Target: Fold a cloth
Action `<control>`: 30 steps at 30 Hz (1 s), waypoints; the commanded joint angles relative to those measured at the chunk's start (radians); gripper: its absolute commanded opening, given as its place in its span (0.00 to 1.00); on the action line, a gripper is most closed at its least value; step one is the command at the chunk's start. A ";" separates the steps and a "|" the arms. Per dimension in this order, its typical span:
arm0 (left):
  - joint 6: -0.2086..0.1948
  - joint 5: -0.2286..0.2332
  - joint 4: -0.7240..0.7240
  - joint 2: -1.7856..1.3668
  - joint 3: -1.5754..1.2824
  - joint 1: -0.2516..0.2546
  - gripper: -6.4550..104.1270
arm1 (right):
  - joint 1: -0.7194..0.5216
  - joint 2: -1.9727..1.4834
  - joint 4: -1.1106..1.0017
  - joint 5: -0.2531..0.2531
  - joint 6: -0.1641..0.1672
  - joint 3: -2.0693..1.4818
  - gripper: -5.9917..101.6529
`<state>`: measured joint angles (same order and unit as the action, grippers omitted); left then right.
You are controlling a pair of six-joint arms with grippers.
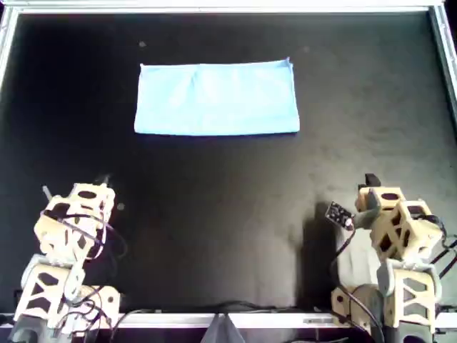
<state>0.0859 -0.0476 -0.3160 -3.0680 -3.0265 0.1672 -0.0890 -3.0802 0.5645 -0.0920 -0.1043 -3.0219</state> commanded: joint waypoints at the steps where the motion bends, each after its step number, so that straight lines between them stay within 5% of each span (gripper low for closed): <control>1: -0.008 0.005 0.026 -0.014 0.012 -0.008 0.49 | 0.003 -0.034 -0.046 -0.012 -0.003 -0.012 0.68; 14: -0.011 -0.012 -0.025 -0.012 0.012 -0.008 0.49 | 0.008 -0.029 -0.043 -0.012 0.017 -0.009 0.68; 19: -0.011 -0.014 -0.097 -0.012 0.014 -0.006 0.49 | 0.017 -0.015 -0.044 -0.012 0.095 -0.008 0.68; 22: -0.011 -0.015 -0.092 0.003 0.015 -0.006 0.49 | 0.074 0.041 -0.046 -0.005 0.110 0.002 0.68; 27: -0.012 -0.017 -0.086 0.110 0.035 0.006 0.49 | 0.141 0.222 -0.049 -0.012 0.098 0.118 0.68; 30: -0.012 -0.015 -0.084 0.216 0.144 0.058 0.49 | 0.161 0.407 -0.051 -0.014 0.084 0.268 0.69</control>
<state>0.0782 -0.0568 -0.4080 -2.9176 -3.0112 0.1764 0.0629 -2.8010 0.5630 -0.0997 -0.0077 -2.9176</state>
